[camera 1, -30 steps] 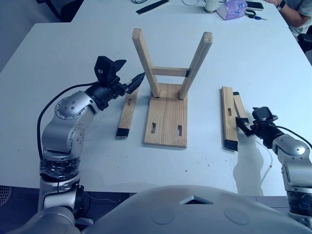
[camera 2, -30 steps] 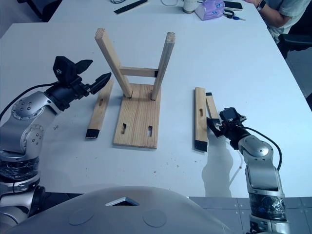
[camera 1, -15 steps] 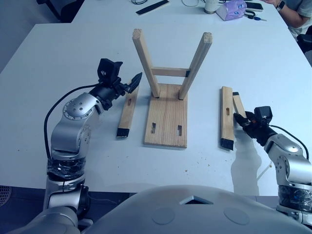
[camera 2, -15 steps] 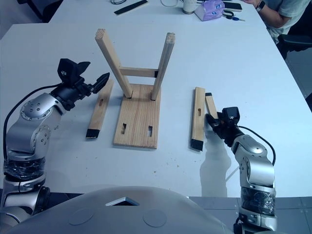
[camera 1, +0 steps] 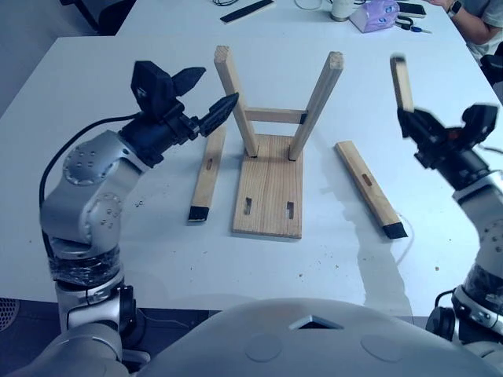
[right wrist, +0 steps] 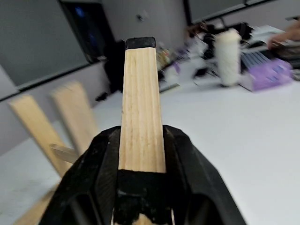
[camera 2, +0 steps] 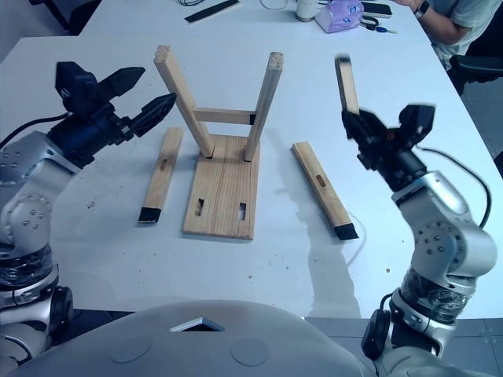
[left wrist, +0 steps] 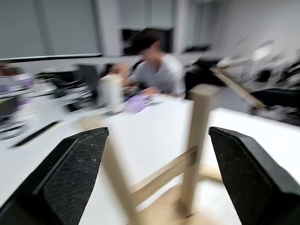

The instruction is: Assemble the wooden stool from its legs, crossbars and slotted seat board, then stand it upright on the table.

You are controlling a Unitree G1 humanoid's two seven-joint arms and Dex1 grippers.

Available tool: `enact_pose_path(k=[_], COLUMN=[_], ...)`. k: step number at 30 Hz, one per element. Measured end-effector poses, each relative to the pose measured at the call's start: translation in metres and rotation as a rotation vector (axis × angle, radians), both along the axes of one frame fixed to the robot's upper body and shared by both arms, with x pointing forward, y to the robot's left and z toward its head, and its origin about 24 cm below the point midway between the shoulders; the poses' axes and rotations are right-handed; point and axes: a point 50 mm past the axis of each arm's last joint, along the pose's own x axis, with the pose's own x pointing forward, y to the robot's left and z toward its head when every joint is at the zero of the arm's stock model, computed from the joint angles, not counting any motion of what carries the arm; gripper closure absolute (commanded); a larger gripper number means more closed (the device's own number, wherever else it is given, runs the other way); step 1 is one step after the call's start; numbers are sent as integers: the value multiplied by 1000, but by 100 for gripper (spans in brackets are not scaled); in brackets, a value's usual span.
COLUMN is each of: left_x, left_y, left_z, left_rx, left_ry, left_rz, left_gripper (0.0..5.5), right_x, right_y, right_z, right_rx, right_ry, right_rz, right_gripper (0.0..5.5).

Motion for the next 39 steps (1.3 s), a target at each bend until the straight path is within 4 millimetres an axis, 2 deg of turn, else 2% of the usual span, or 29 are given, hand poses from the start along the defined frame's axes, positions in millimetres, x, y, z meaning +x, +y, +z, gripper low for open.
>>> enact_pose_path(k=[4,5,7,13,19,24,33,39], left_x=[-16,-23,-29,-26,-24,-25,-24,-25], left_y=[-10,-17,-29,-48,-51,-53,-55,-53], left_z=[10,13,11,9,15,15,11,7], left_rx=[-158,-186,-168,-156,-187,-175,-134,-119], left_ry=[45,61,99,150,137,126,92,84], left_rz=[-227,-324,-423,-550,-601,-645,-646,-655], left_gripper=[212,212,212,212,212,281,401,411], right_x=[-19,-27,-38,-40,-31,-25,-25,-25], right_y=[23,31,42,56,60,63,68,69], right_z=[20,23,27,27,15,6,0,-2], right_rx=[95,95,101,77,54,42,37,12], right_ry=[-95,-104,-106,-63,-7,-1,-8,-10], right_rz=[278,392,545,770,811,815,855,856], right_gripper=[420,420,420,420,420,420,420,420])
